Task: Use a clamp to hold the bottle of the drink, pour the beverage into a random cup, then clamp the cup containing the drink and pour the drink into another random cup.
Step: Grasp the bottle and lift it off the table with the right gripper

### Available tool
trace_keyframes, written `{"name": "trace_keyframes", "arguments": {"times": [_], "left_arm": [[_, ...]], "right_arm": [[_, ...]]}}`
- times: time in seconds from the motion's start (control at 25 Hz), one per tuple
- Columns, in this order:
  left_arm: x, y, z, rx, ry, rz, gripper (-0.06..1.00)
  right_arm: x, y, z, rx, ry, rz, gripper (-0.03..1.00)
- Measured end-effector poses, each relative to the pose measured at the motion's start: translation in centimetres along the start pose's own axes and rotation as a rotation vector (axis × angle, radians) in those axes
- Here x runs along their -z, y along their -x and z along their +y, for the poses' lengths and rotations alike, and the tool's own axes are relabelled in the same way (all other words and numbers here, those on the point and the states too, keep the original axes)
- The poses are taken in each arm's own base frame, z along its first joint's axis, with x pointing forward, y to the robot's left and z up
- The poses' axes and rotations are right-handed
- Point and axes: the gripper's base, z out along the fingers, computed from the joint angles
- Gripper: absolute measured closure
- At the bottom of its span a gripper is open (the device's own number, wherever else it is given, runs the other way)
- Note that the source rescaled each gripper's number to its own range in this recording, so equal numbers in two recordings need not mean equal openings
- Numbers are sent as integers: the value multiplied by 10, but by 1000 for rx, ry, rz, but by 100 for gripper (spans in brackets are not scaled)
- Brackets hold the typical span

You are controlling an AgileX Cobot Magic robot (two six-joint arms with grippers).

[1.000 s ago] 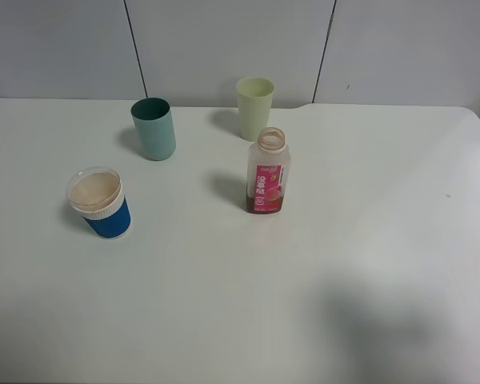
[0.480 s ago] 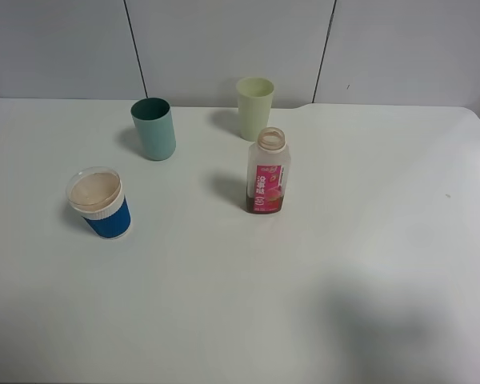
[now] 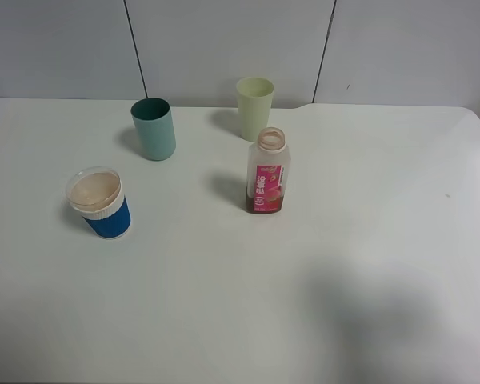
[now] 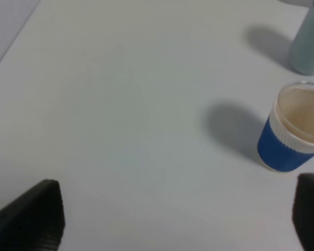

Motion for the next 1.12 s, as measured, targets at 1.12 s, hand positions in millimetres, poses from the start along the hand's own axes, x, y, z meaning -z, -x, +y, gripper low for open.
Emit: {"name": "trace_keyframes", "arguments": {"times": [1.12], "left_arm": [[0,0,0,0,0,0,32]], "right_arm": [[-50,38,1,639,-32,133,5]]}}
